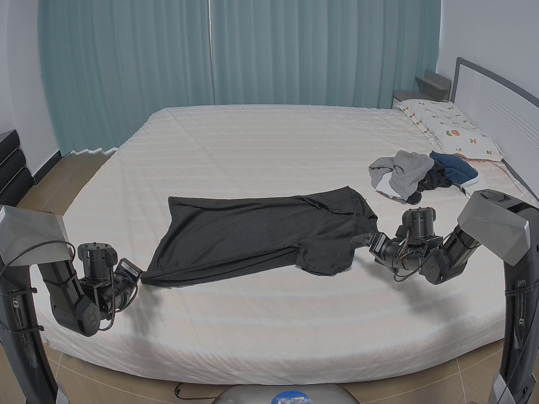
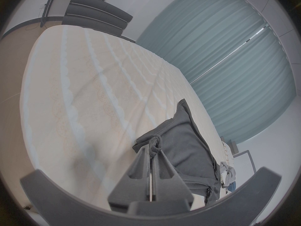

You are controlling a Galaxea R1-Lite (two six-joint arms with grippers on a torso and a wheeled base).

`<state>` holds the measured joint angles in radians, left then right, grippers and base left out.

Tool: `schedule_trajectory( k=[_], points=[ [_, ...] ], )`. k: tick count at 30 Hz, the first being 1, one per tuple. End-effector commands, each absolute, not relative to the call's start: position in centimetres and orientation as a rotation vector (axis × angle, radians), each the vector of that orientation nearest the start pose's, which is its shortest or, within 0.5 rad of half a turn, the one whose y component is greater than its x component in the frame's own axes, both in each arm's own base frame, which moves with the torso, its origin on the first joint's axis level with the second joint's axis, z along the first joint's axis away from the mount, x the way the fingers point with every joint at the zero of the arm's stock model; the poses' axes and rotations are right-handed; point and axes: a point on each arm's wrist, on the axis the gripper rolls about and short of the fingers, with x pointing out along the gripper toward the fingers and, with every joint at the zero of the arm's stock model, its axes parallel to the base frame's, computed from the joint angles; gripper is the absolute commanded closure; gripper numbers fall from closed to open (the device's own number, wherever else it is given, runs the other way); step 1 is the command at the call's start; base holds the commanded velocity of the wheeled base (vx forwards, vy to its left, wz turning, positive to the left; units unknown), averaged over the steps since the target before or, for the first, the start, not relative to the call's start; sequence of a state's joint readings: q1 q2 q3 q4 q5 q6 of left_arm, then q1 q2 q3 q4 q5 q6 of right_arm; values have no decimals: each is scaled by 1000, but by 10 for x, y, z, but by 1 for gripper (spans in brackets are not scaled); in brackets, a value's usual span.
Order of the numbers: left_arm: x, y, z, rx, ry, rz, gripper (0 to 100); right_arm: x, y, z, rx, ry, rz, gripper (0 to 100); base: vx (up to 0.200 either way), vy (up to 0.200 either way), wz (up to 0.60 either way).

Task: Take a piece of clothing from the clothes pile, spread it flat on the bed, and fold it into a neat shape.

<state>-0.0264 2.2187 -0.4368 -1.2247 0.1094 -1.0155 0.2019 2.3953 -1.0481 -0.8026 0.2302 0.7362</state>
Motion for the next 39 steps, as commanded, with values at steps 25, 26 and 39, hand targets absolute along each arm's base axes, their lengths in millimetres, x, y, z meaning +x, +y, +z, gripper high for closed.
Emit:
schedule_trajectory(
  k=[25,26,39],
  points=[
    [302,-5,-4,-941,480,362,100,413,133,-24,653,697,229,100,0,0,0],
    [301,-5,-4,-941,480,362,100,410,129,-14,654,687,226,100,0,0,0],
    [272,-6,10,-853,520,316,100,306,67,37,639,807,191,100,0,0,0]
  ],
)
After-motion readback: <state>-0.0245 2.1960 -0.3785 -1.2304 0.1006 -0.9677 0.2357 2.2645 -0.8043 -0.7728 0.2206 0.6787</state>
